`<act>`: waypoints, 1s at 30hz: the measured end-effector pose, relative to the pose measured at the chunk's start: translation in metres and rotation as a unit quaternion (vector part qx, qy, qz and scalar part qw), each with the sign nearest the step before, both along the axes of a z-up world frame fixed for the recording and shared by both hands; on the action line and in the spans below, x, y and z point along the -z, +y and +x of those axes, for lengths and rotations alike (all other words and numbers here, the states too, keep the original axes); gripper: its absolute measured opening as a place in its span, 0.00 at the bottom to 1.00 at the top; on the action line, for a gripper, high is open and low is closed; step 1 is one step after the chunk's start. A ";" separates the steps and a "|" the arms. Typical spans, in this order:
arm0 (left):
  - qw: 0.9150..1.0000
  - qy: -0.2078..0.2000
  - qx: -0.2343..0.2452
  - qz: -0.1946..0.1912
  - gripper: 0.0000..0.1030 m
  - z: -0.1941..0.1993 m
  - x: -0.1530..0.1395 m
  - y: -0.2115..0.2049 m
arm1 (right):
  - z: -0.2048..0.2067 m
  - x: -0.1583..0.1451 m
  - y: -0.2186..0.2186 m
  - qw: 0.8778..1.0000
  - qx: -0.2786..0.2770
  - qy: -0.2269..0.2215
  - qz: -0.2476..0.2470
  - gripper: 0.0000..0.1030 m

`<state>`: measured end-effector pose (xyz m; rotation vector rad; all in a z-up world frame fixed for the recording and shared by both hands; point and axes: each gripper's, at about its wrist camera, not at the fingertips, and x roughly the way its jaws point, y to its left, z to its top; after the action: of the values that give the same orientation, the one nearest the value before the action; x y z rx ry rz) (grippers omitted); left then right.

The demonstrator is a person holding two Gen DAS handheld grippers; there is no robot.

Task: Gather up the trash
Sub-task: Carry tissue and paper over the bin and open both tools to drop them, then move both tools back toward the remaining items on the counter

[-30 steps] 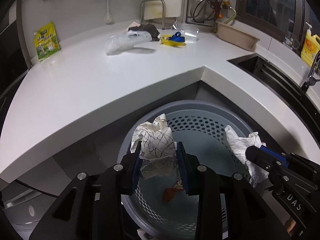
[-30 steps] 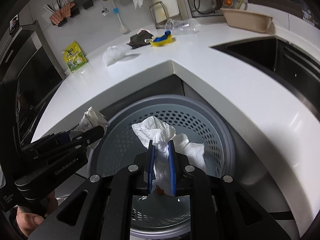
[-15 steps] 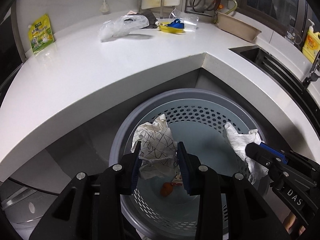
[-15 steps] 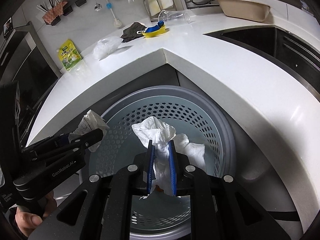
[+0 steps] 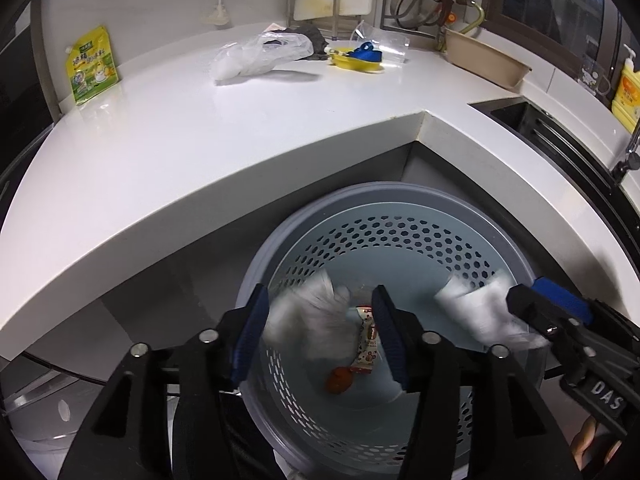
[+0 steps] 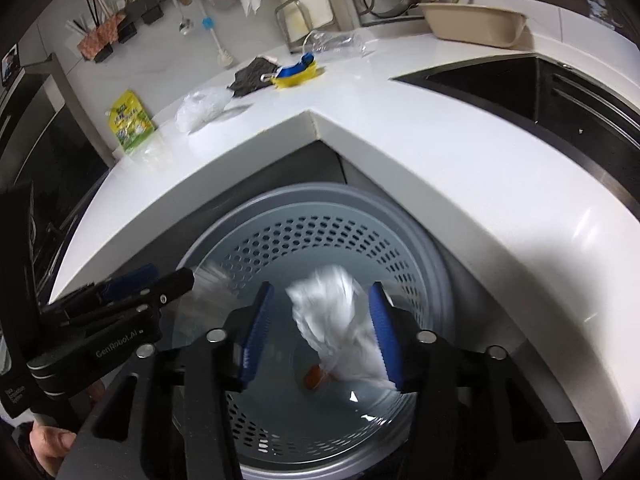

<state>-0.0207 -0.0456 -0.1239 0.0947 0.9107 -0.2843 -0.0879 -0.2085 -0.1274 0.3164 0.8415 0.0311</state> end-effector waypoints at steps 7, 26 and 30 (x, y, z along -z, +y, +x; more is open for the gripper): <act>1.000 -0.006 -0.005 0.001 0.63 0.000 -0.002 0.002 | 0.001 -0.001 0.001 1.000 -0.002 0.000 -0.001 0.47; 1.000 -0.020 -0.017 -0.011 0.77 -0.003 -0.011 0.012 | -0.004 -0.008 -0.002 1.000 0.001 -0.012 0.002 0.51; 0.999 -0.026 -0.021 -0.014 0.78 -0.005 -0.014 0.015 | -0.006 -0.011 -0.001 1.000 0.000 -0.017 0.001 0.53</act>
<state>-0.0254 -0.0308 -0.1100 0.0564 0.8555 -0.2555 -0.0941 -0.2093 -0.1168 0.3170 0.8068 0.0375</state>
